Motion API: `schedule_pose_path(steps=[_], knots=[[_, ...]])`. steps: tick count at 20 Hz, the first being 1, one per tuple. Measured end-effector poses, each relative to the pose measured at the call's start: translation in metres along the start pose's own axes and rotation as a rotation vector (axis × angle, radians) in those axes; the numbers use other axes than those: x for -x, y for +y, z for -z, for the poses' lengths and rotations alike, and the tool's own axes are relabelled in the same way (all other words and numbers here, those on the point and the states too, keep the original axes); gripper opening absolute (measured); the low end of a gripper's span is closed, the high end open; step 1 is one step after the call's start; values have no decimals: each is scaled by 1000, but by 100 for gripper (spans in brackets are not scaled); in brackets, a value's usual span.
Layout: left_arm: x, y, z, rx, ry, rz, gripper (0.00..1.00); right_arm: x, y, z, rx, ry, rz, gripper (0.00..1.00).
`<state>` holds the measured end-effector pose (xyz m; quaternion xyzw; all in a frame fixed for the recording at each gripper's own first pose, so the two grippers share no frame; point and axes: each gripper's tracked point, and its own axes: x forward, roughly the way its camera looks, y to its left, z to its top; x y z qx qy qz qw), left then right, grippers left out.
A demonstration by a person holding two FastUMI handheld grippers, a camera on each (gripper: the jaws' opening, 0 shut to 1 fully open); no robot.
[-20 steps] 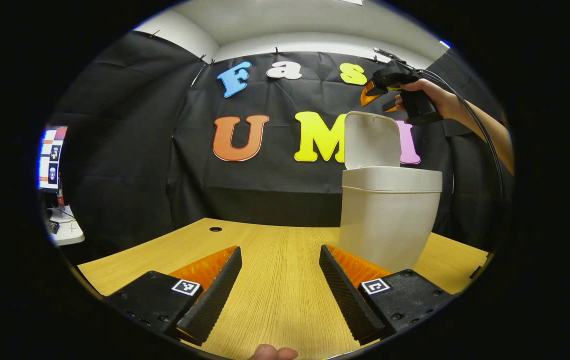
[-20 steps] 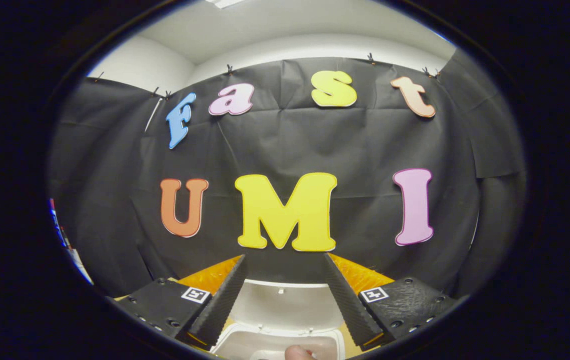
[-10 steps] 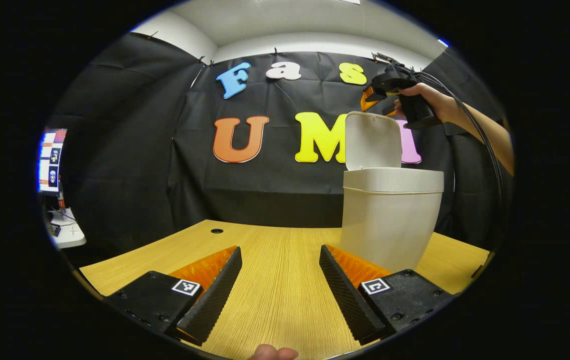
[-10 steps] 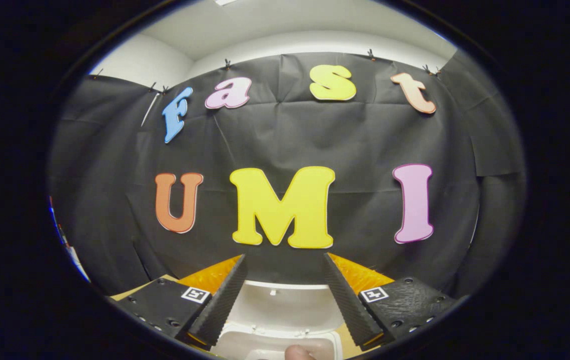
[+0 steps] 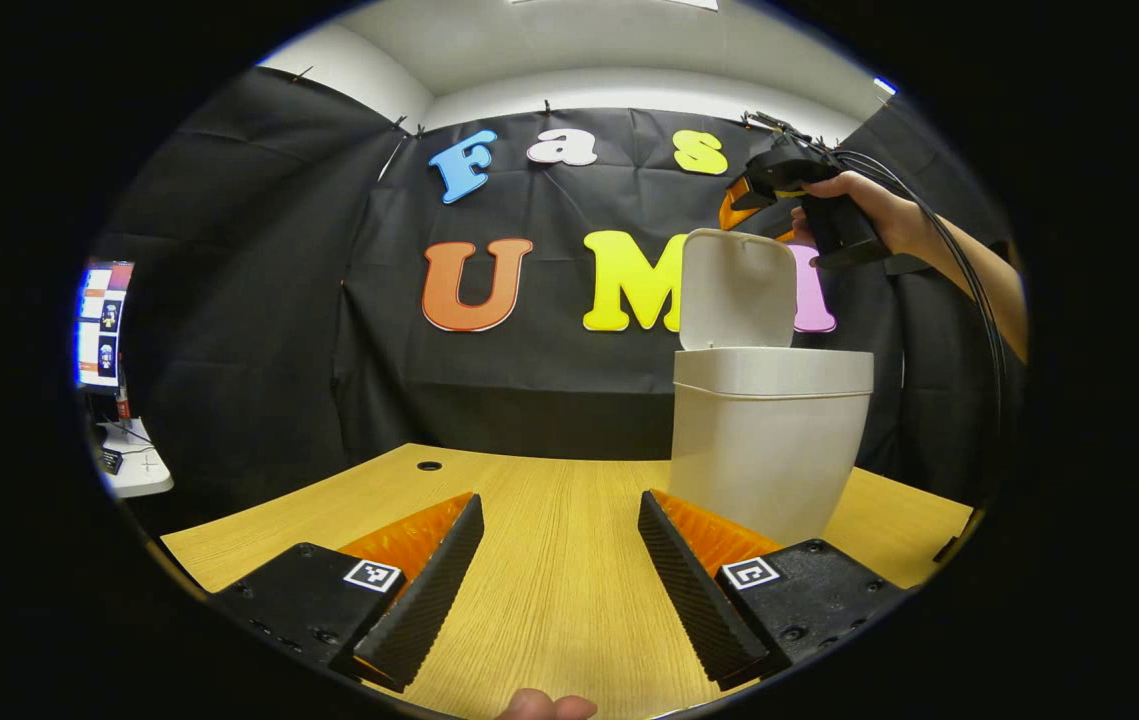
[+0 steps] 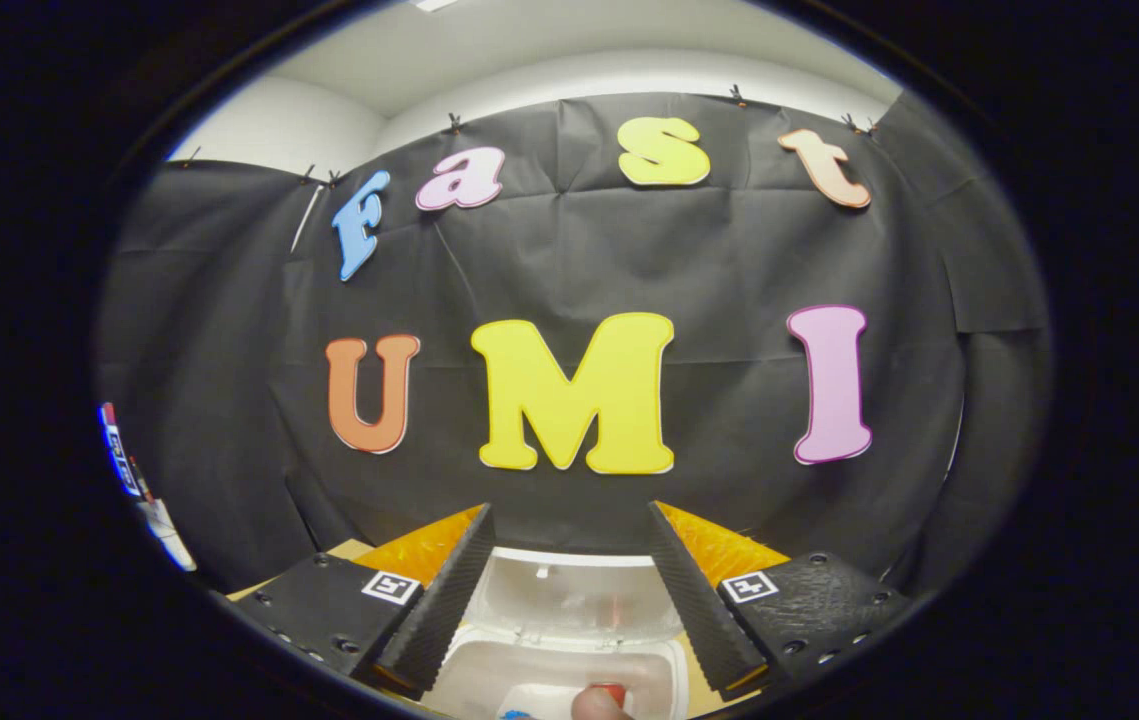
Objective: Press the lid of the desktop garbage bin to open it, pick up the crumpled paper on the desktop and throw it into the bin, then pick up the pop can on the desktop and drop it into the bin, and finally close the garbage bin lid.
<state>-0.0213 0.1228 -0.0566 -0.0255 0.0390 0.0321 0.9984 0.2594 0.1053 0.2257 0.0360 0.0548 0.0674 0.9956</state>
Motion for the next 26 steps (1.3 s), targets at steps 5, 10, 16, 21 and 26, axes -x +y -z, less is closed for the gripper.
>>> schedule_pose_path(steps=[5, 10, 16, 21, 26], knots=[[6, -17, -4, -28, -13, 23, 100, 30, 5, 15, -6, 7, -38, 93], [15, -26, -1, -32, -3, 32, 100, 54, 6, 36, -10, 15, -64, 93], [21, -30, -5, -49, -16, 31, 100, 78, 8, 67, -12, 19, -75, 93], [21, -36, -1, -69, -19, 31, 100, 95, 10, 106, 4, 26, -77, 93], [19, -40, 4, -84, -10, 41, 100, 105, 5, 142, -2, 4, -37, 94]])
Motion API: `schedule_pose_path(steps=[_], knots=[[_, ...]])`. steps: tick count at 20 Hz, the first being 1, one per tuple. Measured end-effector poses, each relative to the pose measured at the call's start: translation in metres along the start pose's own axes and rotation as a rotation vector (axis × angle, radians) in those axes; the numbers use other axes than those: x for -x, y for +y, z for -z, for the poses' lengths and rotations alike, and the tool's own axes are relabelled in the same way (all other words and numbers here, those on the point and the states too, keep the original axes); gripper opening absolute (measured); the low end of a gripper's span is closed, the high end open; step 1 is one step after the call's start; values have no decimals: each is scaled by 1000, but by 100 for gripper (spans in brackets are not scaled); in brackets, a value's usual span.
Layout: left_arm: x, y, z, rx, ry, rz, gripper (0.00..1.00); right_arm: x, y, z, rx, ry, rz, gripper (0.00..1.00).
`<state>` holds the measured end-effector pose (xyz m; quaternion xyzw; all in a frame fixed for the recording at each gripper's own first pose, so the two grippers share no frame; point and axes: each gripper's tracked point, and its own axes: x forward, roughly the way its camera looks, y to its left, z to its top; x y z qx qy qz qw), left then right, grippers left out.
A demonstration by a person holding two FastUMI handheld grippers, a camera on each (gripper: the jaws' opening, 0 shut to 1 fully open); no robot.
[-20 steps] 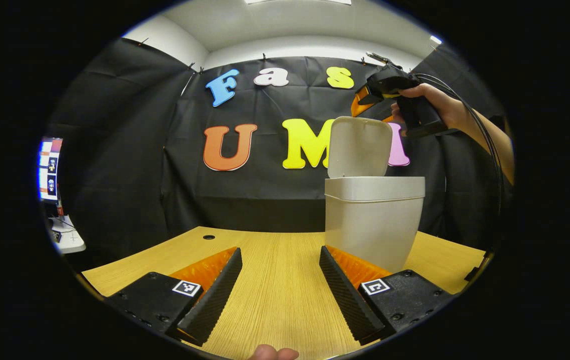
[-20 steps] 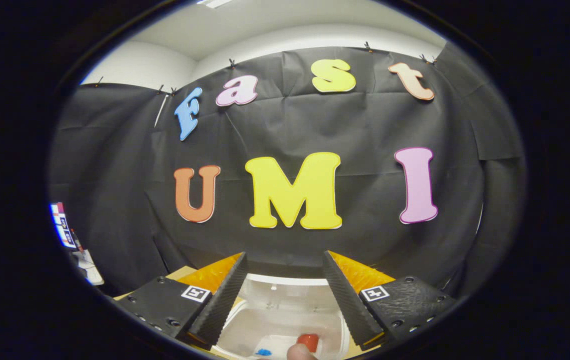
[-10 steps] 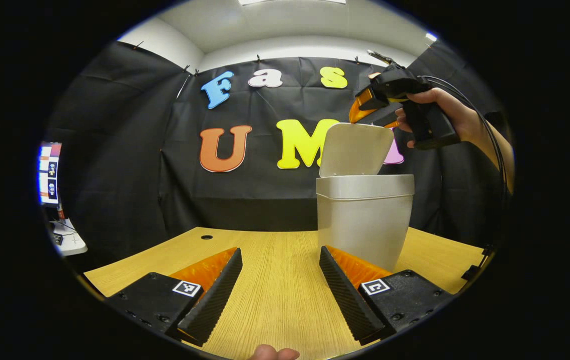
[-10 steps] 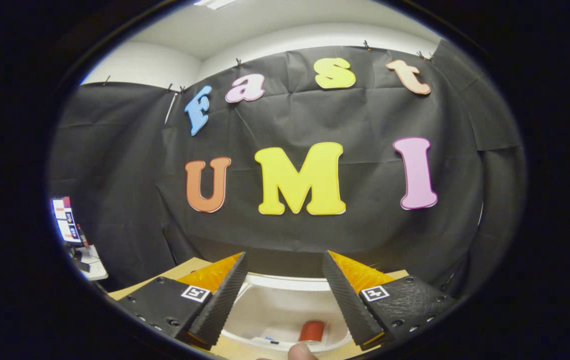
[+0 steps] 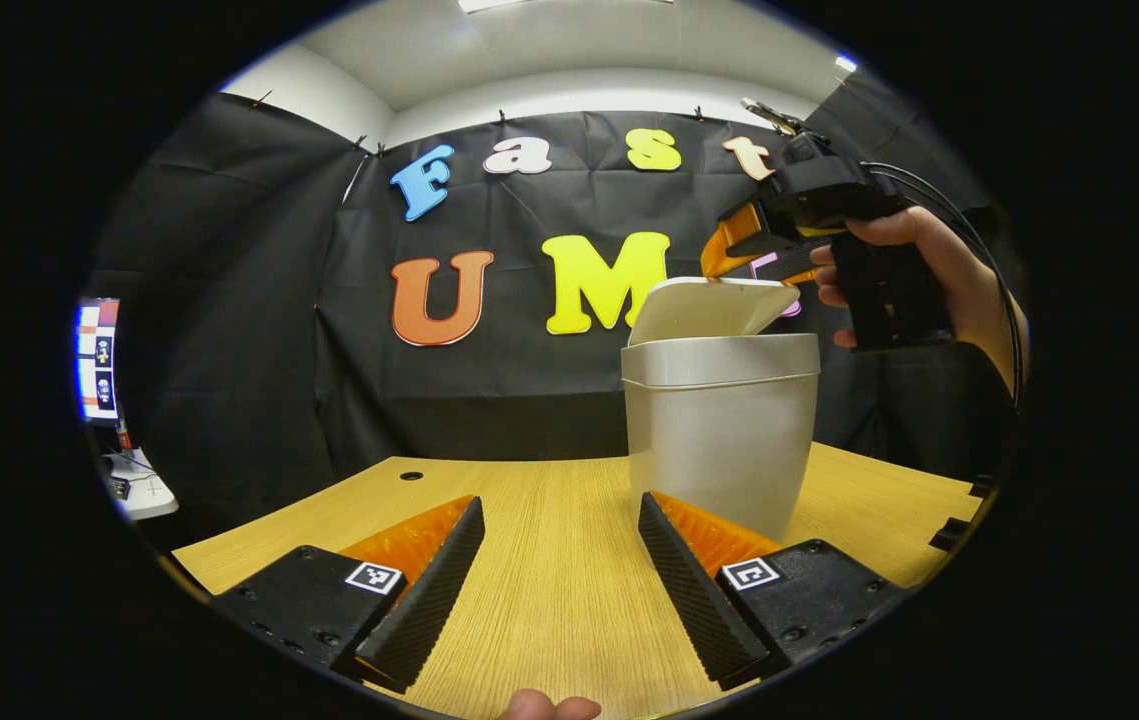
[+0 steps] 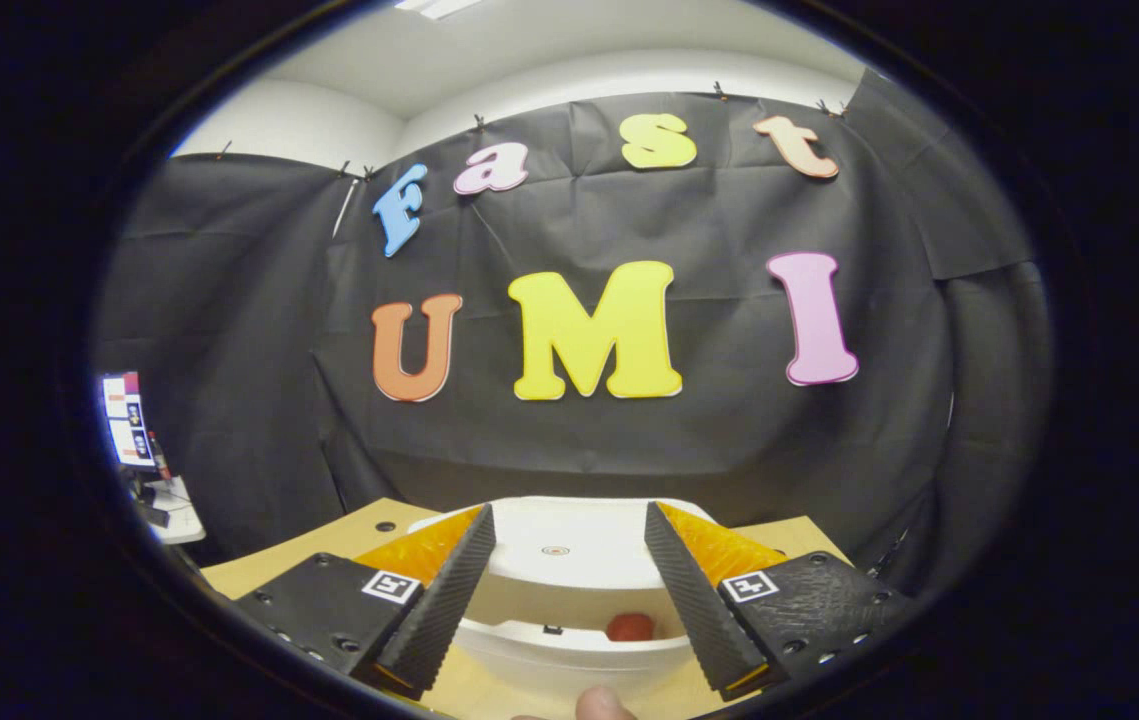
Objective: Press the lid of the desktop garbage bin to open it, pick up the crumpled paper on the desktop and throw it into the bin, then pick up the pop can on the desktop and drop it into the bin, and finally close the garbage bin lid.
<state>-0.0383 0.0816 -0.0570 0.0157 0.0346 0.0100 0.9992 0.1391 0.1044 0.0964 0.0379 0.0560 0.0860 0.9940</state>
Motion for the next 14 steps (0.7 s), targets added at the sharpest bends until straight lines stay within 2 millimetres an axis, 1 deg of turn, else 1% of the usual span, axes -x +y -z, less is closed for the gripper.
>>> schedule_pose_path(steps=[2, 4, 6, 10, 14], knots=[[-1, 0, 3, 5, 5, 0, 100, 2, 1, 16, 8, 2, 13, 93], [-2, -2, 4, 6, 10, 2, 100, 2, 0, 26, 9, 3, 21, 93], [0, -3, 5, 2, 10, 3, 100, 3, -1, 29, 5, -7, 25, 94], [-3, -2, 8, 11, 17, 3, 100, 1, -4, 41, 2, 8, 37, 94], [-5, 0, 6, 13, 14, -2, 100, -1, -6, 44, -15, -1, 33, 95]])
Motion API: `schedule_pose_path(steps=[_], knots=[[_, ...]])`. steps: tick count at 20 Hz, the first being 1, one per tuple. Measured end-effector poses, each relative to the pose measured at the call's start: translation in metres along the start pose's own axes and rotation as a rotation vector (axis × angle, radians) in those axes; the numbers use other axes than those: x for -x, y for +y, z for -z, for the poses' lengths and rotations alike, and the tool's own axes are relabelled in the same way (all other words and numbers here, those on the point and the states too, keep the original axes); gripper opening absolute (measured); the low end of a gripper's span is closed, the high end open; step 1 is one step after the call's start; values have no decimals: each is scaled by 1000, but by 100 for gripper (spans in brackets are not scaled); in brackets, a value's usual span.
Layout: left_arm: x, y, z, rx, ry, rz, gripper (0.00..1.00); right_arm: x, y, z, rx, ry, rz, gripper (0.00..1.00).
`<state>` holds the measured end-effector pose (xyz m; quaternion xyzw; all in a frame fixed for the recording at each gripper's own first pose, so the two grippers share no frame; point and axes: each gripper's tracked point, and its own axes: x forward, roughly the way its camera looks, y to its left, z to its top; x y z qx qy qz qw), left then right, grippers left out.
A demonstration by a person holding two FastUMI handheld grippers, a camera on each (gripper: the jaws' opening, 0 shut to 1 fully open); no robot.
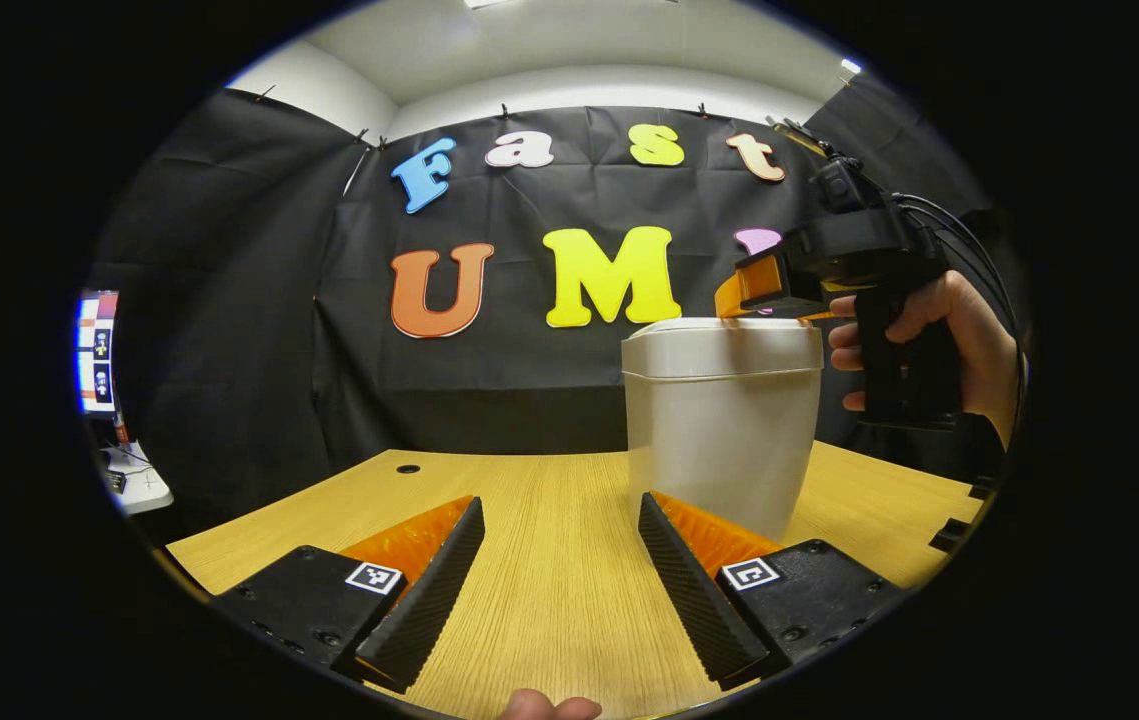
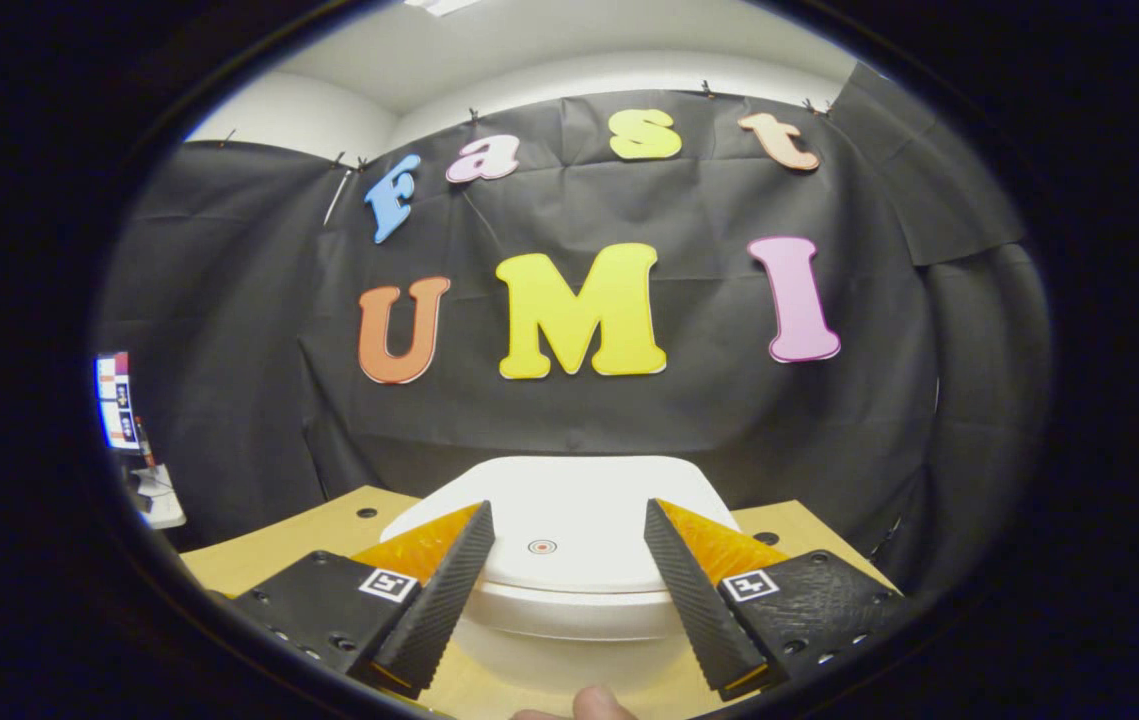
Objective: Press the lid of the desktop garbage bin to open it, pick up the crumpled paper on the desktop and throw it into the bin, then pick up the pop can on the desktop and drop it into the bin, and finally close the garbage bin lid.
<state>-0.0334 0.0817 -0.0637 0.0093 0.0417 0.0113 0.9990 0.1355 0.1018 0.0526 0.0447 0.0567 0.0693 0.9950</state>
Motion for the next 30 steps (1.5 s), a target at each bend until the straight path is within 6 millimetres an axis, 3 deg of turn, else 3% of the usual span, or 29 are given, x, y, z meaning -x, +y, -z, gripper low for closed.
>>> schedule_pose_path(steps=[8, 15, 21, 24, 27, 30], knots=[[-5, -6, 2, 30, 6, 10, 100, 0, 1, 14, 58, 4, 3, 96], [-5, -12, -3, 50, -4, 15, 100, 2, 1, 3, 64, -59, -5, 96], [-8, -4, -8, 44, -13, -16, 99, 4, 3, -4, 82, -134, 11, 94], [-10, 0, -17, 52, -35, -40, 100, 19, 0, -17, 90, -174, 1, 94], [-15, -1, -25, 48, -52, -47, 100, 43, -18, -34, 93, -252, 25, 97], [-18, -9, -37, 31, -76, -43, 99, 63, -35, -34, 87, -278, 35, 95]])
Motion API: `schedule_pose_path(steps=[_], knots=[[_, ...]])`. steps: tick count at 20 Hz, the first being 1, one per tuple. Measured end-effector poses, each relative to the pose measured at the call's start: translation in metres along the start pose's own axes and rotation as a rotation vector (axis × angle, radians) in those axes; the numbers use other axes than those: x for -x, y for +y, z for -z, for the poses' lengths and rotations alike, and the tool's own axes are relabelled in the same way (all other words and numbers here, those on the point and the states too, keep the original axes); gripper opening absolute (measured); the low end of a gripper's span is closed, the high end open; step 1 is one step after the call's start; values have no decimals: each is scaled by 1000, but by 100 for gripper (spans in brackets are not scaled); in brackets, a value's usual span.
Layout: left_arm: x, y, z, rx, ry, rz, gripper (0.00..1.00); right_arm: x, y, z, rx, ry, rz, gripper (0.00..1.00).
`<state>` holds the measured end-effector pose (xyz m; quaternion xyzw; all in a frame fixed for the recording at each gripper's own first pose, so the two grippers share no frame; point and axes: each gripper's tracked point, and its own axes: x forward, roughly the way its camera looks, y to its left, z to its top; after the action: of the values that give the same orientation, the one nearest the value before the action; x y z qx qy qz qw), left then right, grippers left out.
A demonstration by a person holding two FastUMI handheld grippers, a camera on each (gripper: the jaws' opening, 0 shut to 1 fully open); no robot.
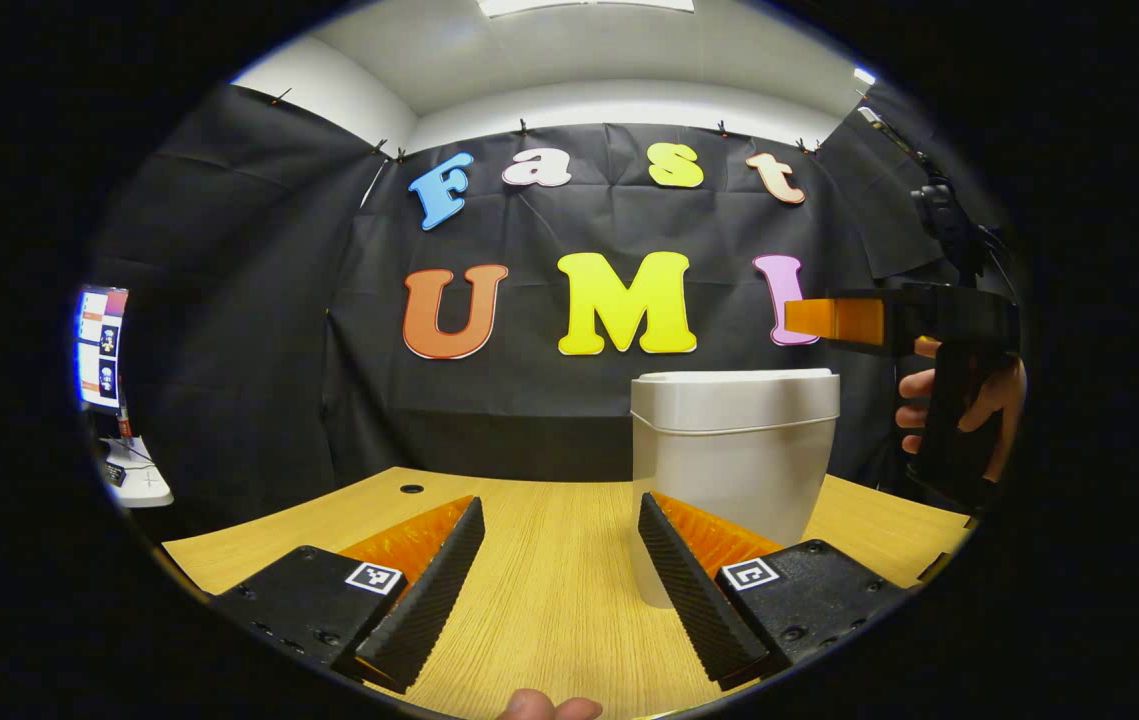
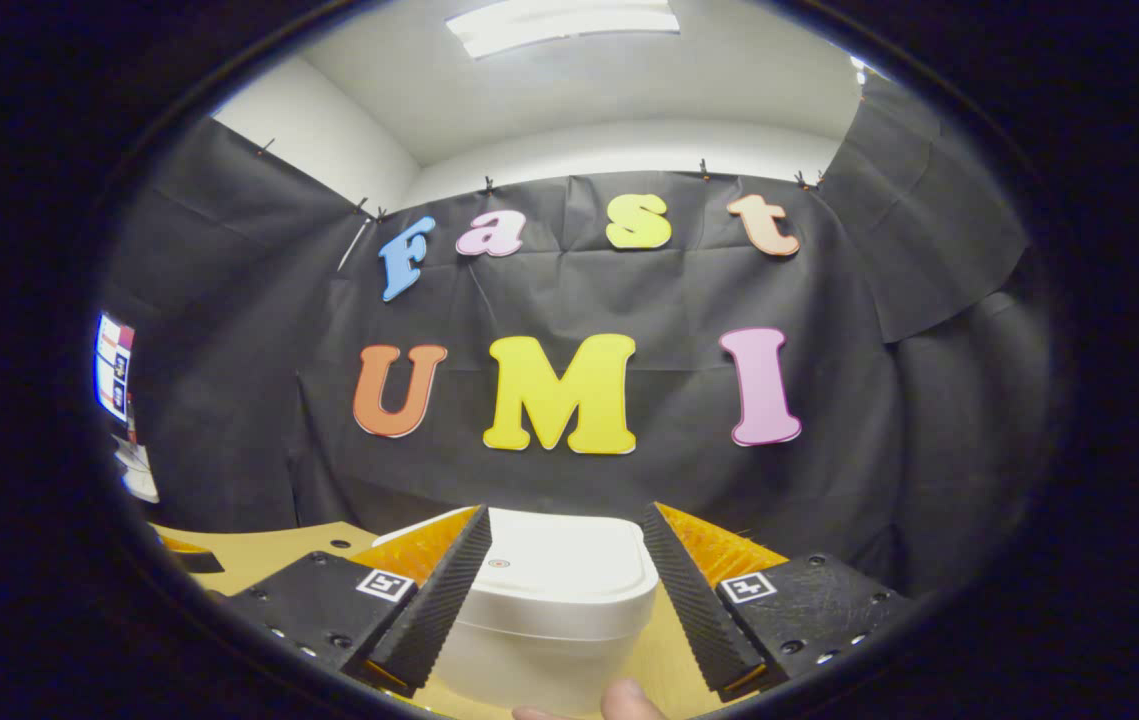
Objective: Press the lid of the desktop garbage bin to open it, pick up the crumpled paper on the desktop and throw it into the bin, then pick up the pop can on the desktop and drop it into the bin, and finally close the garbage bin lid.
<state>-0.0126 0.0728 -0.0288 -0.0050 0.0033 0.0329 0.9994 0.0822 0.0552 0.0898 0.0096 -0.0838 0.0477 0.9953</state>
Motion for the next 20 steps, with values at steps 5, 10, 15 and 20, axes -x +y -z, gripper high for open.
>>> schedule_pose_path(steps=[5, 10, 15, 20], knots=[[-2, -19, -20, -37, -46, 21, 99, 37, -38, 19, 9, 14, 60, 95], [5, -36, -22, -31, -54, 37, 99, 81, -67, 46, 10, 29, 111, 95], [15, -46, -21, -34, -59, 47, 99, 113, -80, 68, 35, 30, 139, 95], [18, -51, -12, -58, -54, 47, 99, 123, -83, 86, -1, 47, 126, 95]])
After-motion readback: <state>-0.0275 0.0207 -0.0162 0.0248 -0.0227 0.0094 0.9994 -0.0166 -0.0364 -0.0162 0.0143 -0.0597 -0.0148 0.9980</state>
